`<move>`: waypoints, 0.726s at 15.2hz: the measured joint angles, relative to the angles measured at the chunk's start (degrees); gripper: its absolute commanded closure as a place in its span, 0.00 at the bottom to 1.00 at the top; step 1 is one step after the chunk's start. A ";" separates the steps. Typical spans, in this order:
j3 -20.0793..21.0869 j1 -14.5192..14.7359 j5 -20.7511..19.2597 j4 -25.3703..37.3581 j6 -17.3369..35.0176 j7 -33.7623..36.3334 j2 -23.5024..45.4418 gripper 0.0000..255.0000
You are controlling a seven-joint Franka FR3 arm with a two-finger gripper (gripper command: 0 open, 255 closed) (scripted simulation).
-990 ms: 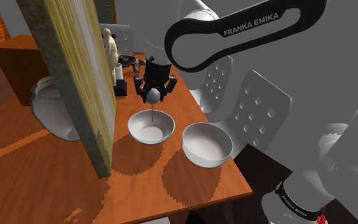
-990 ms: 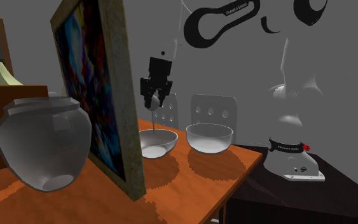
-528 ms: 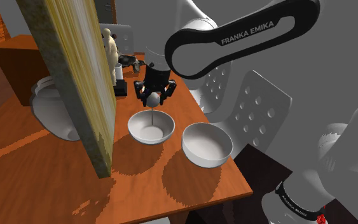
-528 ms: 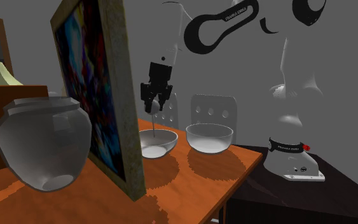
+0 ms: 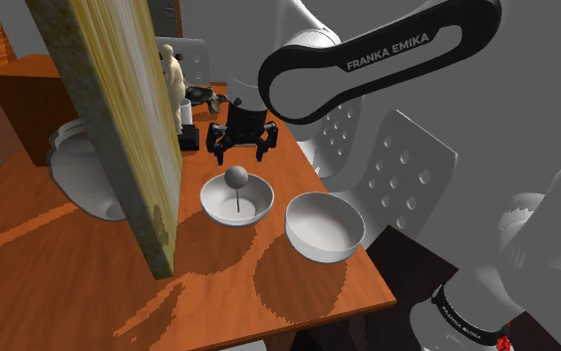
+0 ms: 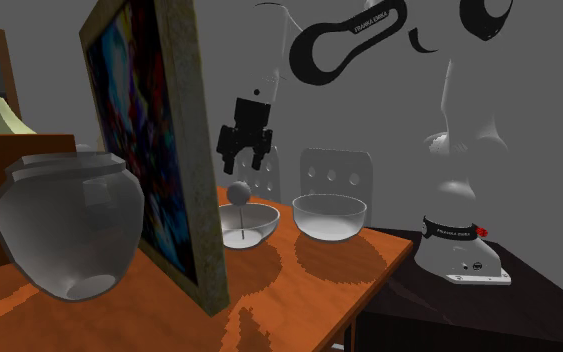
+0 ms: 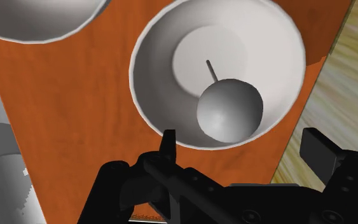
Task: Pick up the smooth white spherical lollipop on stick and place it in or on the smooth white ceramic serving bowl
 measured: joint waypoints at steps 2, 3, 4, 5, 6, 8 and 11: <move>-0.03 0.05 0.66 0.83 -1.95 -0.59 -1.26 0.00; 0.02 0.16 1.09 1.90 -3.72 -0.89 -2.04 0.00; 0.11 0.30 1.45 2.19 -4.91 -0.96 -2.96 0.00; 0.17 0.38 1.61 2.74 -5.77 -1.03 -3.28 0.00; 0.16 0.39 1.71 3.05 -6.23 -1.12 -3.43 0.00; 0.17 0.41 1.78 3.26 -6.58 -1.16 -3.54 0.00; 0.17 0.41 1.79 3.34 -6.68 -1.18 -3.55 0.00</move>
